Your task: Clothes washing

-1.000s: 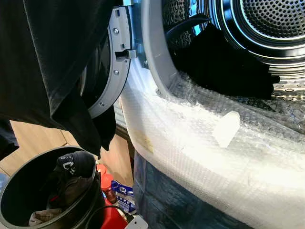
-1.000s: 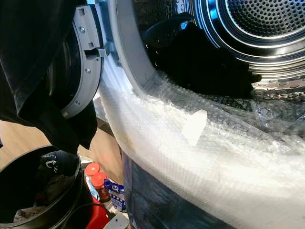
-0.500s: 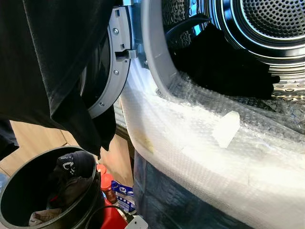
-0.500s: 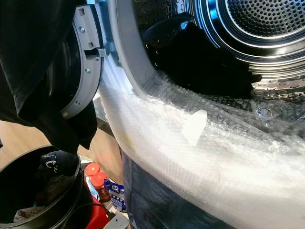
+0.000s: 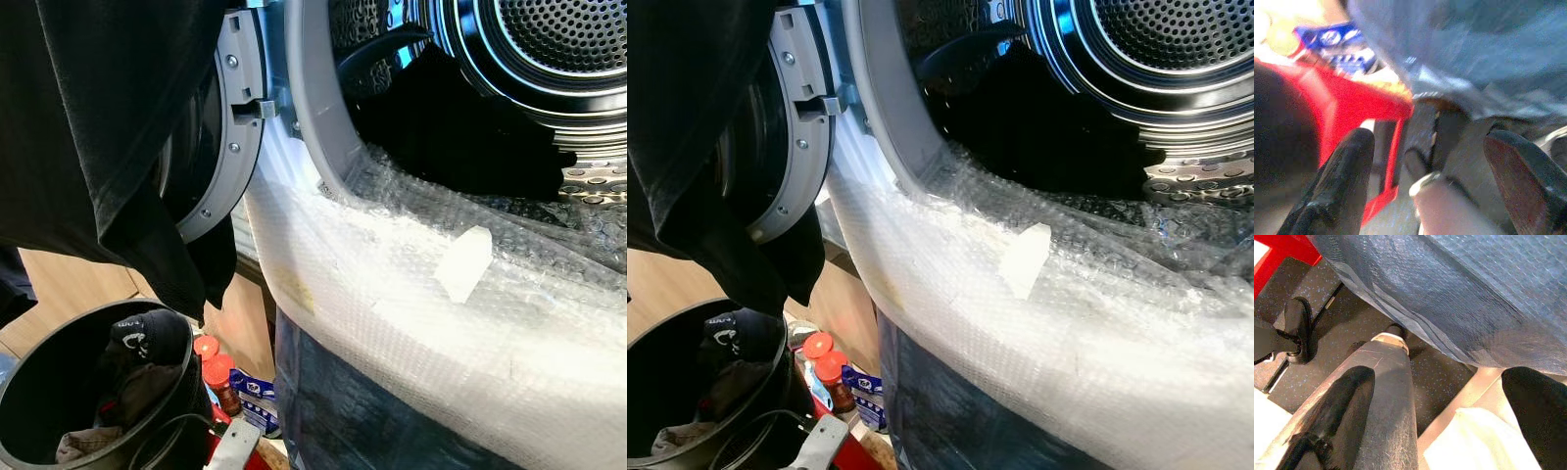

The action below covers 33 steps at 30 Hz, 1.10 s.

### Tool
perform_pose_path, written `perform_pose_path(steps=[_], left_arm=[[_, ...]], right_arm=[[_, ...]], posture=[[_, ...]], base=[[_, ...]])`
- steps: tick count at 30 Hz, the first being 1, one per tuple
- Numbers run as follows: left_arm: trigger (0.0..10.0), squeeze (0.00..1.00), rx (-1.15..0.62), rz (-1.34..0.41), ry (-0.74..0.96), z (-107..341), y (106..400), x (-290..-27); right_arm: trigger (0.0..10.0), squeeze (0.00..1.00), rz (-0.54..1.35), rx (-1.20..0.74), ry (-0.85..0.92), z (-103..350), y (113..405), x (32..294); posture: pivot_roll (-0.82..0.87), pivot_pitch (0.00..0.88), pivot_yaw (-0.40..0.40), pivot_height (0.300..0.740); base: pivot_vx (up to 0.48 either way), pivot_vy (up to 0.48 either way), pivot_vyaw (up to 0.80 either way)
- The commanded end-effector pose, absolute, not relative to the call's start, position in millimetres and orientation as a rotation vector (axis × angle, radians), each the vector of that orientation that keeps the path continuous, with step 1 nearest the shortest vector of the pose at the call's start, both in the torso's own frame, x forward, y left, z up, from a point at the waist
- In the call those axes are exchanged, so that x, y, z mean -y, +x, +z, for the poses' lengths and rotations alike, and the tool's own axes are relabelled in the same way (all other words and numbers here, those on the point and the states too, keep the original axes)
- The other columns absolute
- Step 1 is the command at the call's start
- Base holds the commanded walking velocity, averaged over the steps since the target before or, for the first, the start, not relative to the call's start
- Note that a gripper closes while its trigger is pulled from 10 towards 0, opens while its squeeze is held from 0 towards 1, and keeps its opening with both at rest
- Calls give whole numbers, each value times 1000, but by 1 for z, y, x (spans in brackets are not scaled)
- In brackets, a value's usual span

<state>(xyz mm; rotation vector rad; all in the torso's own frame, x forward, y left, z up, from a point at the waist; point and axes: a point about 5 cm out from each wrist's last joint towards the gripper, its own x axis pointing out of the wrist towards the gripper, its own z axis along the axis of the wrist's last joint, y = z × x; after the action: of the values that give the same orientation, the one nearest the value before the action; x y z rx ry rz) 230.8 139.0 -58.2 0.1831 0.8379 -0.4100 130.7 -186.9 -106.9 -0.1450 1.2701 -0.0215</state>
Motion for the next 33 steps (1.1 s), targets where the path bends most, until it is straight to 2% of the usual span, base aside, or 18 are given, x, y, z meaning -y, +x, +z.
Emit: perform_pose_path(steps=[1,3,6,11,14,19,21,22,26,29,31,33], left_arm=[[10000,0,-797,-499,158,-52,238,-129],[10000,0,-782,-616,86,-46,240,-115],[10000,0,-766,-675,14,-42,241,-107],[10000,0,-641,-978,65,-25,236,-90],[10000,0,-586,-1000,82,-14,237,-90],[10000,0,-391,-992,336,18,244,-106],[10000,0,-279,-937,420,31,254,-106],[10000,0,-148,-859,534,40,265,-100],[10000,0,-80,-884,740,38,268,-79],[10000,0,-78,-881,767,38,268,-77],[10000,0,-116,-902,915,33,270,-74],[10000,0,-151,-933,913,31,269,-75]], right_arm=[[10000,0,-21,-1285,-144,-108,126,187],[10000,0,-16,-1286,-152,-108,126,189],[10000,0,-11,-1286,-155,-108,126,189],[10000,0,27,-1299,-160,-110,122,186],[10000,0,40,-1302,-167,-110,121,186],[10000,0,73,-1302,-184,-110,120,185],[10000,0,79,-1302,-188,-110,121,184],[10000,0,90,-1295,-189,-110,121,183],[10000,0,87,-1289,-176,-110,121,183],[10000,0,83,-1288,-170,-110,121,182],[10000,0,82,-1290,-181,-111,119,184],[10000,0,80,-1291,-182,-111,119,183]], posture=[[88,0,28,740],[93,0,29,740],[96,0,29,740],[98,0,32,740],[107,0,36,740],[140,0,30,740],[143,0,30,740],[152,0,33,740],[128,0,40,740],[118,0,43,740],[105,0,50,740],[95,0,54,740]], base=[[0,0,0],[0,0,0],[0,0,0],[0,0,0],[0,0,0],[0,0,0],[0,0,0],[0,0,0],[0,0,0],[0,0,0],[0,0,0],[0,0,0]])
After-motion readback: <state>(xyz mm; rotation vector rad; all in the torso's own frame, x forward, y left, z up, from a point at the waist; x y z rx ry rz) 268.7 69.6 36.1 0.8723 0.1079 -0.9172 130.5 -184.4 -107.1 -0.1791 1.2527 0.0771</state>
